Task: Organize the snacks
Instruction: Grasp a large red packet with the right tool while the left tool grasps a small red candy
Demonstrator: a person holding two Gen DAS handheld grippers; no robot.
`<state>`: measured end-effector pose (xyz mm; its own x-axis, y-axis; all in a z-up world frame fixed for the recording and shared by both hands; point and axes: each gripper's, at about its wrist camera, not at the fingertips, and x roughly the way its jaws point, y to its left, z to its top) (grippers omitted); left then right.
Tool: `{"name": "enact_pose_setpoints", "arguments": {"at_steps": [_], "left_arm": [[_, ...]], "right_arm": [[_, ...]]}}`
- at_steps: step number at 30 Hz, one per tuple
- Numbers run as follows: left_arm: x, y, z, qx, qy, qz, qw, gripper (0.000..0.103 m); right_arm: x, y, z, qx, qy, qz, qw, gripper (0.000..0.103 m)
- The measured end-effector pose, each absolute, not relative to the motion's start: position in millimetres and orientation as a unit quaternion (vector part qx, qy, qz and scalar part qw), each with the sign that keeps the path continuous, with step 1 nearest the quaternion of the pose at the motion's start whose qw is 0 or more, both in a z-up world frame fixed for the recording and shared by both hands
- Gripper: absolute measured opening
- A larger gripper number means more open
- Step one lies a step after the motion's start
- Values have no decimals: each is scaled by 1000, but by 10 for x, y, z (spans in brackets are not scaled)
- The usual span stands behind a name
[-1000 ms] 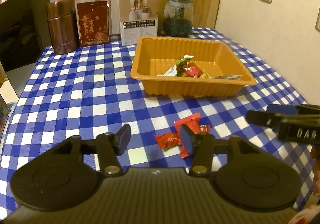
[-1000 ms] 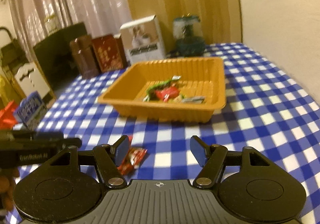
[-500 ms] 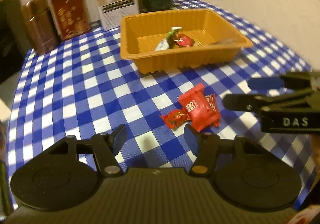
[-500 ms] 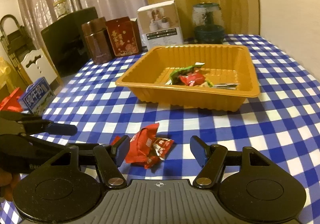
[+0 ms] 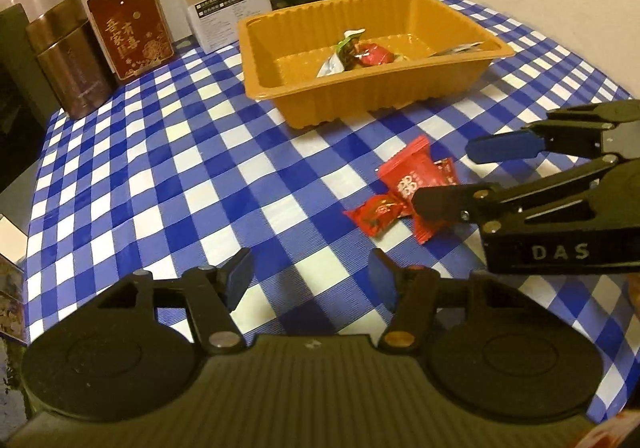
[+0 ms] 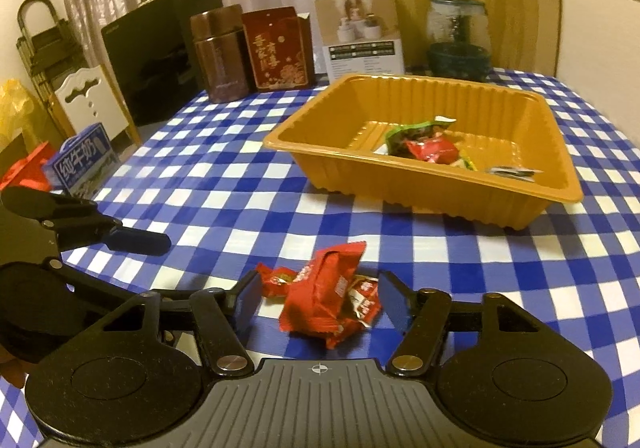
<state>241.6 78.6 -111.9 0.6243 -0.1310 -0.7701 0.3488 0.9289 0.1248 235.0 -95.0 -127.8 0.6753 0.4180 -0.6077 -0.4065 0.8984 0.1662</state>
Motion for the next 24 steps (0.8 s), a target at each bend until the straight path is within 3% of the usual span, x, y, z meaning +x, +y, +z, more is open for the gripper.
{"name": "enact_pose_setpoints", "arguments": {"at_steps": [24], "left_arm": [[2461,797,-1142,121,415,-144,890,61]], "right_arm": [[2473,-919,-1359,-5,343,222,913,31]]}}
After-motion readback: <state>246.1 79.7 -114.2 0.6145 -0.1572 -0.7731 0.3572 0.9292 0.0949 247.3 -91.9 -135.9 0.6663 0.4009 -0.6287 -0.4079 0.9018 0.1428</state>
